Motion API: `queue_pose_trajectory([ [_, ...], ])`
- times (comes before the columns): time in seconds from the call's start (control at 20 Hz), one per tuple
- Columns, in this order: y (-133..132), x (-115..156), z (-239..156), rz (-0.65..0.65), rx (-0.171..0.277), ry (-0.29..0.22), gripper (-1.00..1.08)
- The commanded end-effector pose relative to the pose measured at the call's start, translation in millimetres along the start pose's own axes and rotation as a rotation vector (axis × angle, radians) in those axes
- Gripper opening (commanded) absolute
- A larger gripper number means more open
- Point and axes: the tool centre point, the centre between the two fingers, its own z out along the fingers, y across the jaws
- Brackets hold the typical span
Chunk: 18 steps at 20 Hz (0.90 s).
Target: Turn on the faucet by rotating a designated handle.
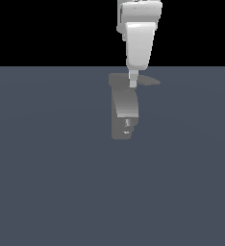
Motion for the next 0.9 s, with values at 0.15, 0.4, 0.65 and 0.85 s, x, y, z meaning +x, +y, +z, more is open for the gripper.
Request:
queue_pose_trajectory([
  [0.15,-11,15,0,0.003,0.000,0.001,-1.00],
  [0.4,-25,34,0,0.008,0.000,0.001,-1.00],
  [0.65,-38,52,0,0.013,0.000,0.001,-1.00],
  [0.85,-48,66,0,0.017,0.000,0.001,-1.00],
])
